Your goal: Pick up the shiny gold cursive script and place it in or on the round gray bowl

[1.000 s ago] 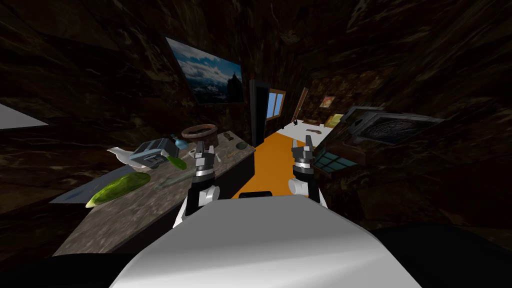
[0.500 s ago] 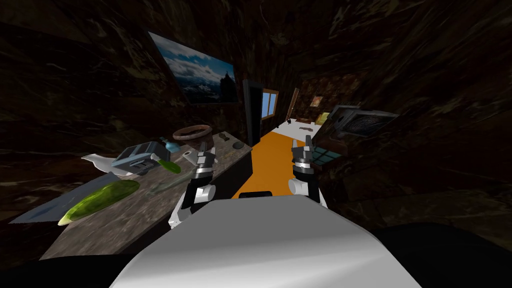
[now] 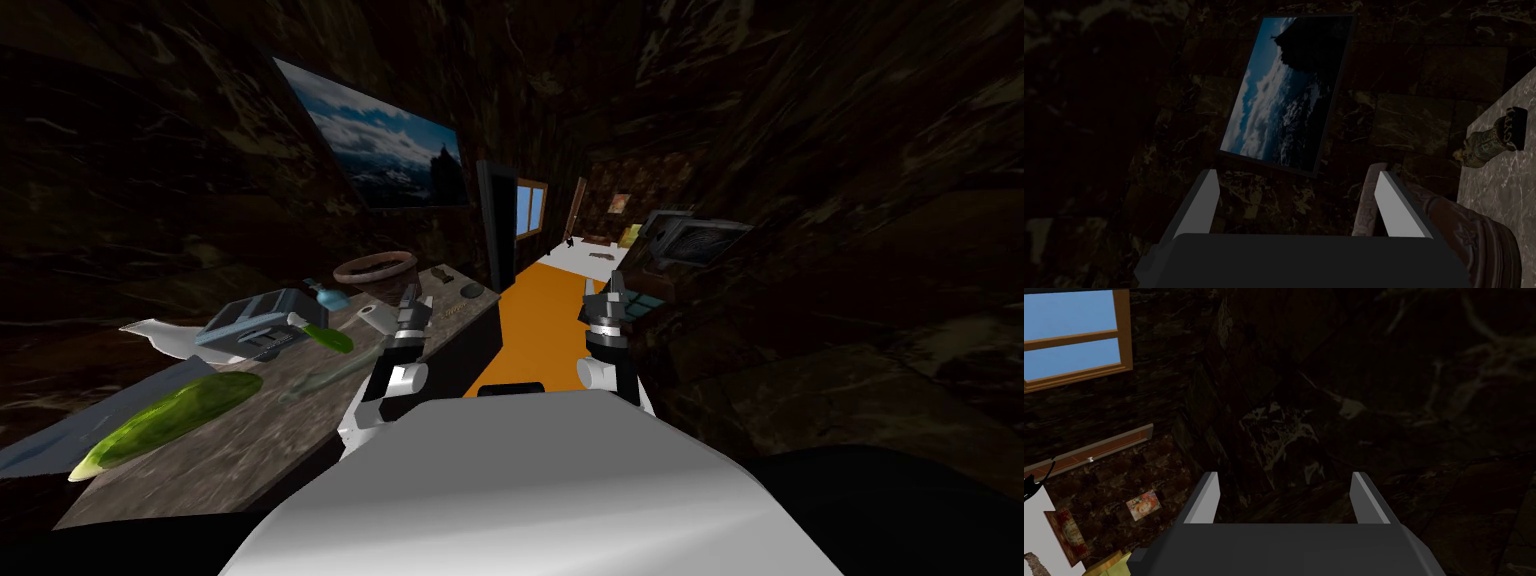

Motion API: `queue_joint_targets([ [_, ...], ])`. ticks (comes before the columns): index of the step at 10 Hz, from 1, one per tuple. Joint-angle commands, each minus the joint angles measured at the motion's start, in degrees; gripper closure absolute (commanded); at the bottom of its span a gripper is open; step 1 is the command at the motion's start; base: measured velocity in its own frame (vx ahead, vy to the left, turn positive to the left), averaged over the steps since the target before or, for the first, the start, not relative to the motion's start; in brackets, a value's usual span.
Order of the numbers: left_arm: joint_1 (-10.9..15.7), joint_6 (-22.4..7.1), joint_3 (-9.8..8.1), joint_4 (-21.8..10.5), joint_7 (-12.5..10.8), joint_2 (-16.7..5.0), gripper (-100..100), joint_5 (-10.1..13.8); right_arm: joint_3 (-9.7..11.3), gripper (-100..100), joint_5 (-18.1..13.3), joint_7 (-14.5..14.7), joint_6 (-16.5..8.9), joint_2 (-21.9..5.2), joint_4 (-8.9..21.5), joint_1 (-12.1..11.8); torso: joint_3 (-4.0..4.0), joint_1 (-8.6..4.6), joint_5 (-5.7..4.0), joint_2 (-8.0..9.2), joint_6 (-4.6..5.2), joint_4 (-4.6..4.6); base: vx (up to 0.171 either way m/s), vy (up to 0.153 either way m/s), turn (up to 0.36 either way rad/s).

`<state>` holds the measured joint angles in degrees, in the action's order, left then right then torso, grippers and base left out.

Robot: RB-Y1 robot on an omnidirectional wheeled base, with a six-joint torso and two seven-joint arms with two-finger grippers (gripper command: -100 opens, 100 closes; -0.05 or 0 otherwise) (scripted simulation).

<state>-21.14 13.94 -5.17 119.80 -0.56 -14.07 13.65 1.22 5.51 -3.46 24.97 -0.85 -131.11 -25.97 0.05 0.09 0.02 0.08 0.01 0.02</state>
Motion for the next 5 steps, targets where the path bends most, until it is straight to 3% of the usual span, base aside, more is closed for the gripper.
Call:
queue_joint_targets([
  [1,1.6,-2.9,-1.05,-1.8,-2.1,-1.3,-100,2.2,0.0,0,0.0,0.0,0.0,0.0,0.0,0.0,0.00,0.00,0.00,0.00,0.00,0.00,-0.042,0.019,-0.178],
  [4,2.8,-6.3,-1.72,-3.3,-3.5,-2.1,-100,3.7,0.0,0,0.0,0.0,0.0,0.0,0.0,0.0,0.01,0.03,0.01,0.01,-0.01,0.00,-0.031,0.019,-0.089],
  [5,4.1,-8.2,-2.37,-4.9,-4.9,-2.9,-100,5.2,0.0,0,0.0,0.0,0.0,0.0,0.0,0.0,0.00,0.01,0.00,-0.01,-0.03,0.00,-0.026,0.013,-0.121],
])
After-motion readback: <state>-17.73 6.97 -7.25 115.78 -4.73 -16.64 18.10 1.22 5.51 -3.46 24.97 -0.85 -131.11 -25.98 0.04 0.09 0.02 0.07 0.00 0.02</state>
